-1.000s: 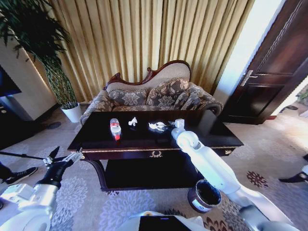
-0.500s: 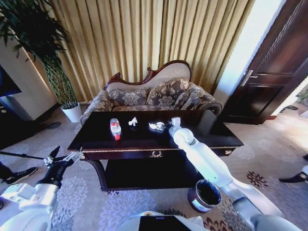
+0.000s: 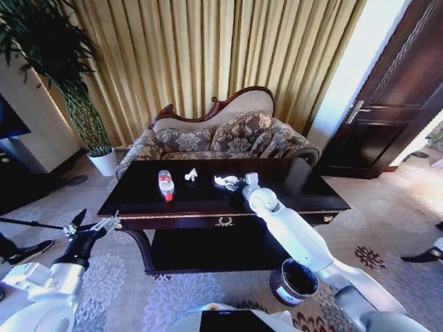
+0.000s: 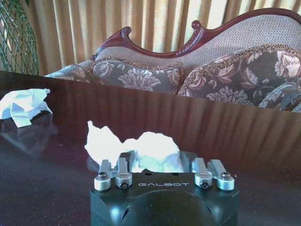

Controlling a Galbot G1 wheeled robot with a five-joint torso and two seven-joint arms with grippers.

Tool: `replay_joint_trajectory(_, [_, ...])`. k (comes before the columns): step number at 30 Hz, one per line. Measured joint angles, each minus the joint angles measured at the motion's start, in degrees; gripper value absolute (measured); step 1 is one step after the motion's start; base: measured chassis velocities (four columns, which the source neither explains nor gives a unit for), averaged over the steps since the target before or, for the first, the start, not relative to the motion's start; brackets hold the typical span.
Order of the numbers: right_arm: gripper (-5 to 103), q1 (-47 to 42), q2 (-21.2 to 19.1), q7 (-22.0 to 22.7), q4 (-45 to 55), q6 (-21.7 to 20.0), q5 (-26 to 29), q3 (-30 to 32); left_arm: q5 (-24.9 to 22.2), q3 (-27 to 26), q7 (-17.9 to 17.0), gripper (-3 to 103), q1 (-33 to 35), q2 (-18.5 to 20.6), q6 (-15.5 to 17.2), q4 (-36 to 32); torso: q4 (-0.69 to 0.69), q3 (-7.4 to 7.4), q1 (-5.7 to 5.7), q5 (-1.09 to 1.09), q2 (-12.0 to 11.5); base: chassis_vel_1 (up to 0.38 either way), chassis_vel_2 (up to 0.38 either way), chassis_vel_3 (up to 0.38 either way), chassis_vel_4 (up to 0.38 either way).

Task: Move to the front of the table and place the trash on the table into the trash bin.

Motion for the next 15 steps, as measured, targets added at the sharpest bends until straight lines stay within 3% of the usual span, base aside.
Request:
replay_joint_trajectory(3, [42,-0.08,-0.08,0.00,-0.01,0.33,-0.11,0.18,0.01,-0.03,-0.01,100,-0.02,0.03,-0.02,0.00,0.00,0.00,0.00,0.00,0.00,0.000,0.000,0.000,0.000])
replay_joint_trajectory(4, [42,-0.08,-0.08,0.00,-0.01,0.33,-0.11,0.18,0.01,-0.03,-0.01,100,-0.02,0.03,-0.02,0.00,0.00,0.00,0.00,0.00,0.00,0.000,0.000,0.000,0.000])
replay_joint_trajectory(15, [2,-1.61,-1.16,0.04,2.07,2.80,0.10,2.06,0.18,0.41,-0.05,100,0.00,0.00,-0.11,0.00,0.00,0.00,0.00,0.00,0.00,0.000,0.000,0.000,0.000])
